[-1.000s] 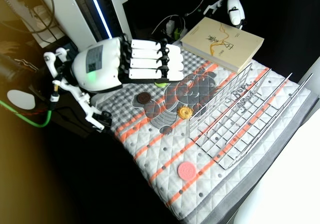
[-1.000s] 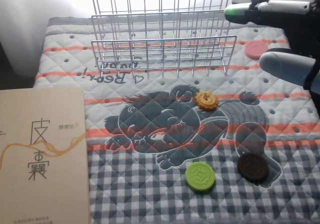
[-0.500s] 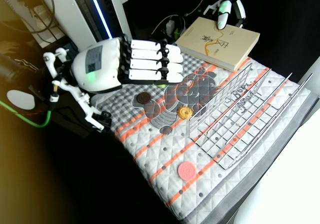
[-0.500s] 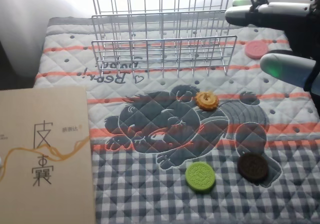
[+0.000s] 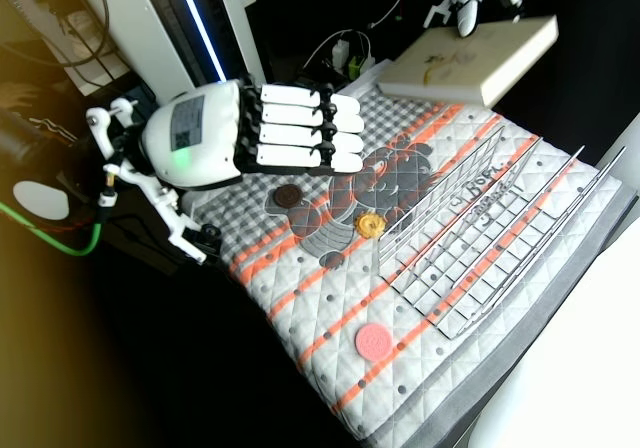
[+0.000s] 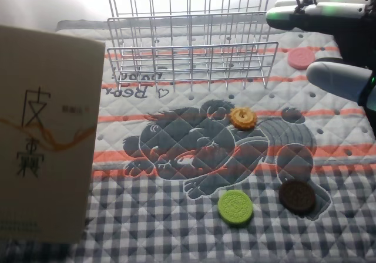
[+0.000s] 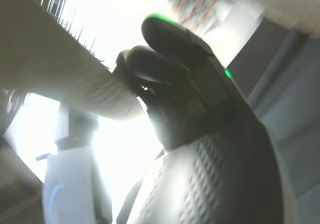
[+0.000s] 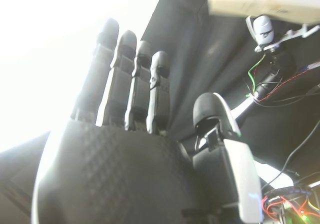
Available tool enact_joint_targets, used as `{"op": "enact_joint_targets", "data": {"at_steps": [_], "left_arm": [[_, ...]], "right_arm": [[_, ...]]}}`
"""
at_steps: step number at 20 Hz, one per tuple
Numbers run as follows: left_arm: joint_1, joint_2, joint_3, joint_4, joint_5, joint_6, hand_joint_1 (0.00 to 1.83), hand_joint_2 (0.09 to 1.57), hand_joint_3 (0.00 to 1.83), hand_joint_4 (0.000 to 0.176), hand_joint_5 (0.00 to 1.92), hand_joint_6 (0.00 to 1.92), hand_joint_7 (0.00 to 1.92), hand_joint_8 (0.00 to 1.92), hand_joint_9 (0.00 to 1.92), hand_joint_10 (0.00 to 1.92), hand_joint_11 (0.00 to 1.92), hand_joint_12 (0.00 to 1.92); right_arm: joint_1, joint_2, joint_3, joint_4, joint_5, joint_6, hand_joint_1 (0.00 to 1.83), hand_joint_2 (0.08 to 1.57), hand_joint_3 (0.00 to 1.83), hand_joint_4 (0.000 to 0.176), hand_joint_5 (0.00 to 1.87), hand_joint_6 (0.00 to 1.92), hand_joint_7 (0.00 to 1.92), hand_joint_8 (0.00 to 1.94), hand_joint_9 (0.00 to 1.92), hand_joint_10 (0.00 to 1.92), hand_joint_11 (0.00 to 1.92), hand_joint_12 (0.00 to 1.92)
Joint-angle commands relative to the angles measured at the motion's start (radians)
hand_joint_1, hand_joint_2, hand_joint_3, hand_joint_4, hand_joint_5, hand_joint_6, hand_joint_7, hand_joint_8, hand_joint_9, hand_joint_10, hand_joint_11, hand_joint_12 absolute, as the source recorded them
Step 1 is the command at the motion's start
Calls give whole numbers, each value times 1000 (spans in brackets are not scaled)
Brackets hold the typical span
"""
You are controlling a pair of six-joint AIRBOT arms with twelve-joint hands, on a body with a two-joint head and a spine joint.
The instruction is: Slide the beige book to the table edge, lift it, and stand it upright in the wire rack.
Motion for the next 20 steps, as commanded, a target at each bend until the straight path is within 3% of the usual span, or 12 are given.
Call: {"op": "enact_joint_targets", "data": {"at_steps": [1, 4, 6, 7, 10, 17, 18, 19, 20], "left_arm": [[-25, 8, 4, -35, -160, -2, 1395, 1076, 0, 0, 958, 801, 1109, 789, 1025, 1128, 967, 1150], [-106, 2, 16, -38, -185, 34, 1398, 1061, 0, 0, 984, 810, 1137, 751, 1057, 1046, 1000, 1108], [-164, -15, 32, -35, -192, 52, 1391, 1088, 1, 0, 967, 789, 1059, 924, 977, 1196, 943, 1216], [-188, -24, 40, -30, -189, 54, 1392, 1085, 0, 0, 962, 829, 1066, 927, 982, 1153, 920, 1236], [-304, -71, 88, 15, -148, 56, 1390, 1086, 1, 0, 917, 932, 1064, 874, 1020, 1107, 967, 1150], [-541, -168, 184, 118, -71, 53, 1397, 1062, 0, 0, 1011, 793, 1120, 763, 1044, 1078, 1018, 1094], [-569, -184, 200, 126, -64, 44, 1481, 1061, 6, 0, 991, 784, 1049, 833, 1064, 939, 929, 1379], [-597, -198, 215, 132, -58, 41, 1496, 1080, 0, 0, 936, 858, 995, 899, 1049, 956, 885, 1467], [-639, -216, 235, 136, -49, 41, 1407, 1097, 5, 0, 904, 966, 974, 965, 1029, 1084, 931, 1243]], "right_arm": [[8, -3, 3, 39, 121, 2, 193, 1398, 0, 0, 501, 4, 522, 3, 535, 6, 550, 18], [5, -5, 5, 42, 121, 2, 163, 1398, 0, 0, 496, 0, 526, 2, 537, 3, 555, 16], [3, -7, 7, 45, 121, 2, 169, 1404, 2, 0, 481, 0, 515, 0, 521, 0, 525, 2], [2, -7, 7, 47, 121, 2, 171, 1398, 0, 0, 481, 0, 512, 0, 503, 0, 517, 0], [-10, -6, 6, 59, 121, 2, 169, 1400, 0, 0, 487, 3, 517, 4, 508, 4, 522, 3], [-30, -4, 5, 77, 137, 2, 190, 1416, 0, 0, 504, 3, 551, 4, 525, 2, 481, 1], [-34, -4, 5, 80, 140, 2, 196, 1422, 2, 0, 507, 3, 557, 5, 532, 4, 501, 9], [-37, -4, 5, 82, 143, 2, 182, 1432, 4, 0, 507, 2, 563, 4, 541, 5, 515, 14], [-40, -5, 6, 84, 145, 2, 164, 1436, 4, 0, 509, 1, 566, 3, 540, 2, 503, 7]]}}
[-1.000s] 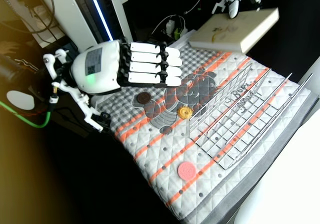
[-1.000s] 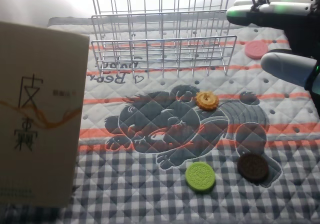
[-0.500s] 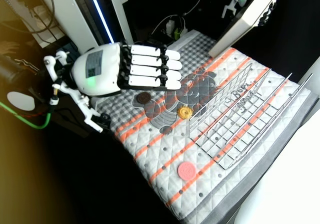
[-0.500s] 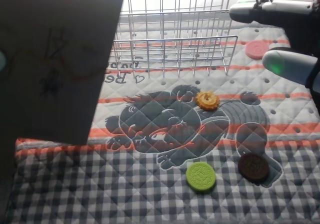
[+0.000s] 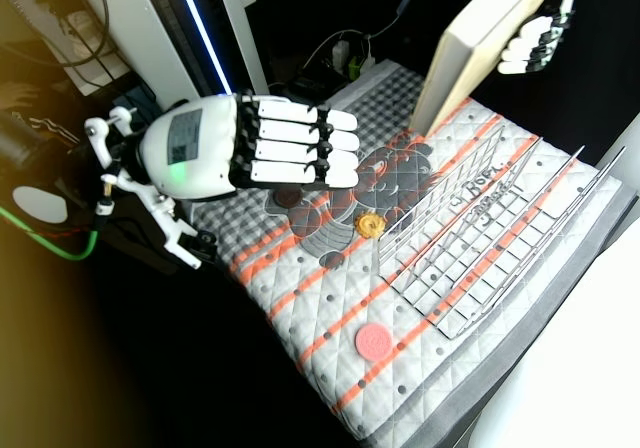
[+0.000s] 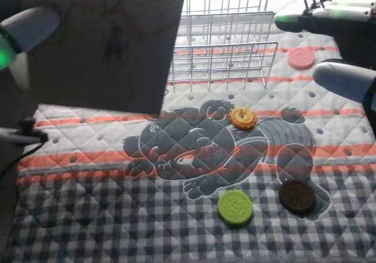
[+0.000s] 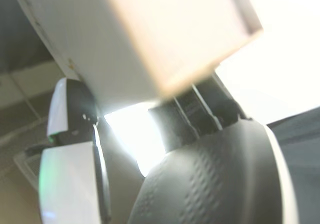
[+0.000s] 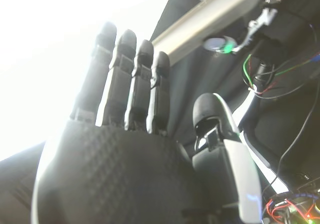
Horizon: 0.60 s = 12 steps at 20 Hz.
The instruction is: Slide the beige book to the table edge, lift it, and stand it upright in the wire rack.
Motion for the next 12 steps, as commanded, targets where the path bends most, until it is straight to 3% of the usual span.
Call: {"op": "enact_joint_targets", "data": {"at_steps": [1, 3, 4, 8, 10, 12], "left_arm": [[-25, -2, 12, 0, -116, -24, 1386, 1103, 0, 0, 923, 1023, 970, 903, 1018, 1114, 950, 1129], [-80, -31, 44, 0, -99, -25, 1378, 1104, 1, 0, 929, 1048, 986, 899, 975, 1122, 898, 1075], [-104, -45, 58, 0, -90, -27, 1382, 1093, 0, 0, 967, 972, 1009, 925, 984, 1068, 884, 1045], [-225, -105, 122, 33, -27, -31, 1384, 1088, 0, 0, 1001, 822, 1016, 879, 989, 1186, 932, 1154], [-280, -129, 151, 47, 11, -29, 1246, 1090, 0, 0, 1019, 854, 1068, 936, 1117, 690, 940, 1129], [-313, -147, 174, 48, 29, -28, 1243, 1088, 1, 0, 1024, 824, 1073, 955, 1156, 596, 931, 1151]], "right_arm": [[8, -2, 2, 31, 124, 3, 159, 1435, 3, 0, 514, 3, 566, 2, 541, 2, 508, 9], [5, -8, 6, 34, 128, 3, 142, 1433, 1, 0, 515, 3, 550, 0, 531, 2, 519, 12], [3, -11, 8, 35, 128, 3, 147, 1441, 4, 0, 520, 4, 555, 3, 544, 7, 544, 21], [1, -17, 13, 38, 133, 3, 143, 1437, 2, 0, 524, 0, 569, 1, 562, 5, 551, 17], [0, -21, 17, 39, 136, 3, 147, 1446, 5, 0, 521, 0, 563, 0, 557, 2, 549, 15], [0, -30, 23, 40, 136, 3, 151, 1451, 6, 0, 529, 3, 577, 7, 565, 6, 539, 10]]}}
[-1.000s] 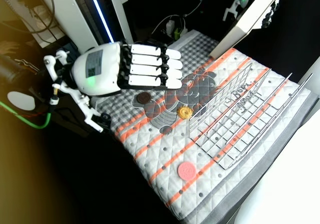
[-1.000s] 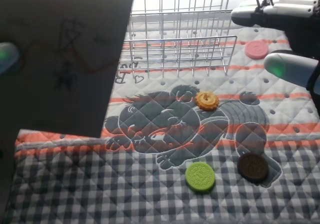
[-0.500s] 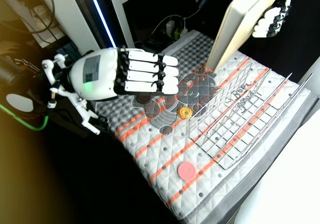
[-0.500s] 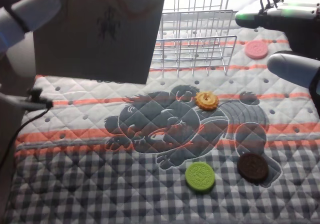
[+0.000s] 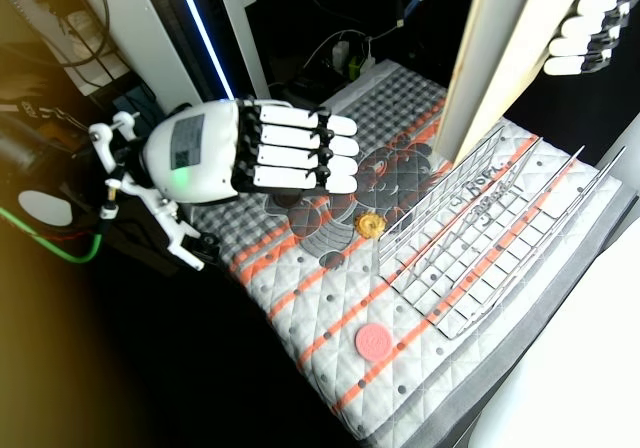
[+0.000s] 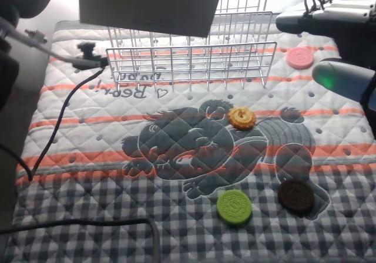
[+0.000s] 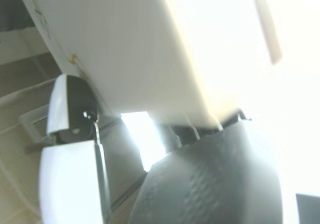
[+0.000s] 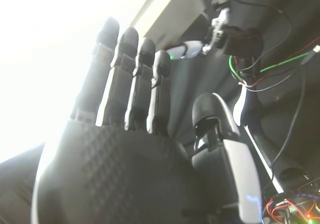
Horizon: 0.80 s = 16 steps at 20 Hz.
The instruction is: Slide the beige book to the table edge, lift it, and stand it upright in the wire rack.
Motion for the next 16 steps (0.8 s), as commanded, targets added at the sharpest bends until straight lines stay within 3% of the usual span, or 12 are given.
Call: {"op": "enact_joint_targets", "data": {"at_steps": [1, 3, 4, 5, 11, 12, 13, 14, 16], "left_arm": [[-21, -1, 16, -13, -98, -18, 1248, 1086, 0, 0, 1010, 834, 1100, 919, 1168, 556, 920, 1174], [-32, -16, 35, -17, -84, -9, 1241, 1093, 0, 0, 970, 931, 1105, 877, 1191, 481, 896, 1197], [-34, -19, 39, -19, -77, 2, 1354, 1095, 0, 0, 942, 921, 1063, 845, 1022, 1039, 873, 1195], [-38, -25, 45, -20, -68, 16, 1374, 1105, 3, 0, 909, 940, 1021, 897, 972, 1190, 868, 1195], [-67, -50, 84, -11, -27, 50, 1391, 1064, 0, 0, 985, 821, 1147, 665, 1040, 1103, 924, 1055], [-76, -52, 92, -5, -15, 50, 1294, 1054, 1, 0, 1032, 790, 1204, 705, 1125, 741, 929, 1047], [-91, -54, 99, 5, -3, 50, 1276, 1050, 0, 0, 1054, 756, 1218, 711, 1207, 526, 947, 1029], [-99, -54, 101, 12, 0, 51, 1370, 1057, 0, 0, 1007, 762, 1183, 649, 1089, 961, 963, 1009], [-108, -54, 103, 20, -3, 55, 1391, 1058, 0, 0, 1012, 804, 1174, 625, 1037, 1064, 912, 999]], "right_arm": [[7, -8, 5, 24, 122, 5, 149, 1448, 4, 0, 524, 1, 572, 4, 562, 4, 558, 17], [7, -15, 11, 24, 122, 5, 144, 1448, 3, 0, 524, 1, 575, 4, 569, 6, 579, 24], [7, -16, 12, 24, 123, 5, 143, 1450, 3, 0, 526, 2, 580, 6, 574, 7, 575, 21], [7, -18, 14, 24, 125, 5, 144, 1453, 5, 0, 524, 1, 575, 3, 573, 6, 581, 23], [6, -26, 24, 22, 135, 5, 140, 1462, 2, 0, 540, 3, 588, 3, 579, 1, 575, 8], [6, -28, 25, 22, 135, 5, 142, 1462, 1, 0, 539, 2, 588, 2, 579, 1, 574, 7], [6, -28, 25, 21, 135, 5, 142, 1461, 0, 0, 539, 1, 589, 2, 583, 2, 577, 7], [6, -28, 26, 20, 135, 5, 143, 1461, 0, 0, 540, 2, 589, 2, 589, 5, 595, 15], [6, -32, 31, 16, 135, 9, 164, 1459, 0, 0, 542, 2, 596, 2, 593, 4, 597, 12]]}}
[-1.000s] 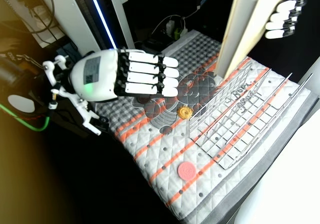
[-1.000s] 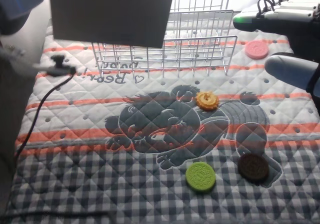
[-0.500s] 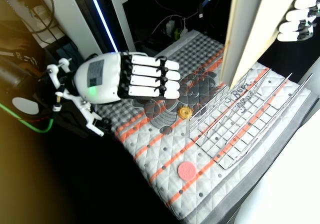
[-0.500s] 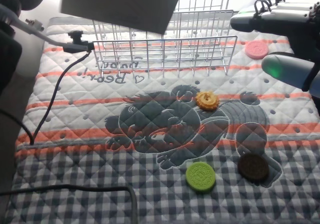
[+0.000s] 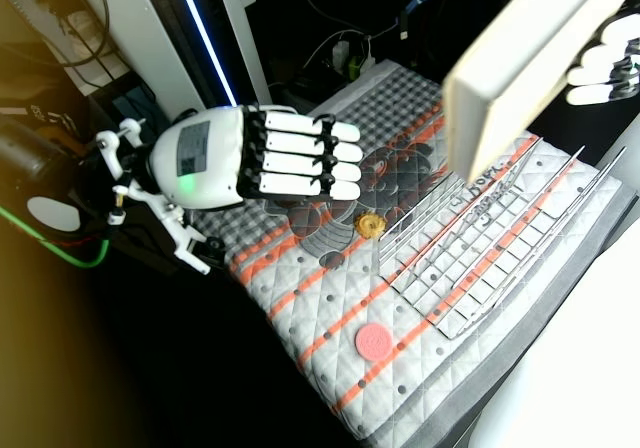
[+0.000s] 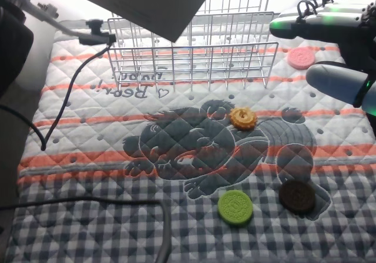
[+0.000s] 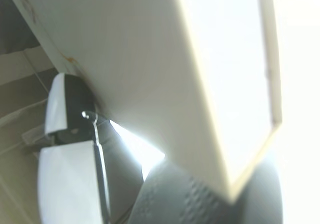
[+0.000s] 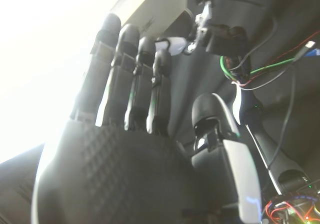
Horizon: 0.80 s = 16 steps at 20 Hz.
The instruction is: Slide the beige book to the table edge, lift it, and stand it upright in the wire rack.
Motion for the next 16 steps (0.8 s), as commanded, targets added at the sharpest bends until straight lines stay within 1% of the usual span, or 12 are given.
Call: {"op": "enact_joint_targets", "data": {"at_steps": [1, 2, 3, 4, 5, 7, 9, 10, 11, 13, 15, 16], "left_arm": [[-13, 5, 6, 4, -118, -17, 1391, 1058, 0, 0, 1017, 817, 1187, 603, 1009, 1086, 853, 1033], [-12, 4, 6, 4, -120, -17, 1391, 1058, 0, 0, 1038, 768, 1187, 635, 988, 1107, 824, 1083], [-12, 3, 8, 4, -120, -17, 1392, 1053, 0, 0, 1051, 745, 1201, 617, 997, 1093, 839, 1083], [-10, 1, 10, 3, -119, -17, 1390, 1051, 0, 0, 1092, 728, 1207, 591, 968, 1100, 757, 1116], [-4, 1, 11, 1, -121, -17, 1390, 1050, 0, 0, 1066, 781, 1225, 534, 988, 1079, 773, 1092], [-3, -2, 16, -1, -123, -18, 1392, 1056, 0, 0, 986, 863, 1218, 514, 1045, 1046, 888, 1004], [6, 0, 12, -1, -137, -18, 1393, 1057, 1, 0, 964, 896, 1189, 560, 1073, 1009, 939, 963], [17, -1, 11, -1, -148, -21, 1393, 1057, 1, 0, 959, 886, 1199, 556, 1067, 1030, 941, 962], [30, -3, 11, -4, -158, -26, 1394, 1058, 0, 0, 977, 804, 1215, 557, 1046, 1081, 926, 1005], [54, -7, 8, -15, -178, -33, 1394, 1058, 0, 0, 1036, 691, 1176, 628, 1027, 1139, 862, 1124], [98, -8, -6, -43, -209, -34, 1396, 1051, 0, 0, 1015, 810, 1211, 534, 1051, 1073, 913, 1061], [101, -8, -7, -46, -211, -34, 1396, 1051, 0, 0, 1015, 810, 1211, 534, 1051, 1073, 913, 1061]], "right_arm": [[6, -3, 8, 24, 126, 10, 165, 1461, 0, 0, 550, 4, 604, 5, 606, 7, 621, 20], [6, -6, 11, 23, 126, 12, 162, 1458, 0, 0, 552, 4, 607, 5, 609, 8, 630, 22], [6, -7, 12, 23, 126, 14, 160, 1453, 0, 0, 552, 4, 609, 6, 604, 5, 617, 16], [6, -7, 13, 23, 126, 15, 161, 1457, 0, 0, 552, 4, 608, 5, 602, 4, 614, 13], [6, -8, 14, 23, 126, 15, 181, 1459, 0, 0, 552, 2, 604, 2, 600, 2, 619, 12], [6, -9, 15, 22, 126, 15, 167, 1465, 2, 0, 542, 0, 591, 1, 591, 1, 610, 5], [6, -9, 15, 21, 126, 16, 169, 1470, 3, 0, 535, 1, 583, 1, 578, 1, 609, 5], [6, -10, 16, 21, 126, 17, 174, 1468, 2, 0, 545, 4, 596, 6, 592, 6, 623, 9], [6, -12, 16, 21, 126, 17, 172, 1468, 1, 0, 545, 4, 603, 8, 604, 10, 626, 10], [6, -12, 16, 19, 126, 18, 166, 1468, 1, 0, 538, 0, 595, 3, 596, 5, 617, 6], [6, -13, 17, 18, 126, 25, 154, 1470, 1, 0, 533, 1, 591, 1, 588, 1, 623, 5], [6, -13, 17, 17, 126, 25, 154, 1470, 1, 0, 533, 1, 591, 1, 588, 1, 623, 5]]}}
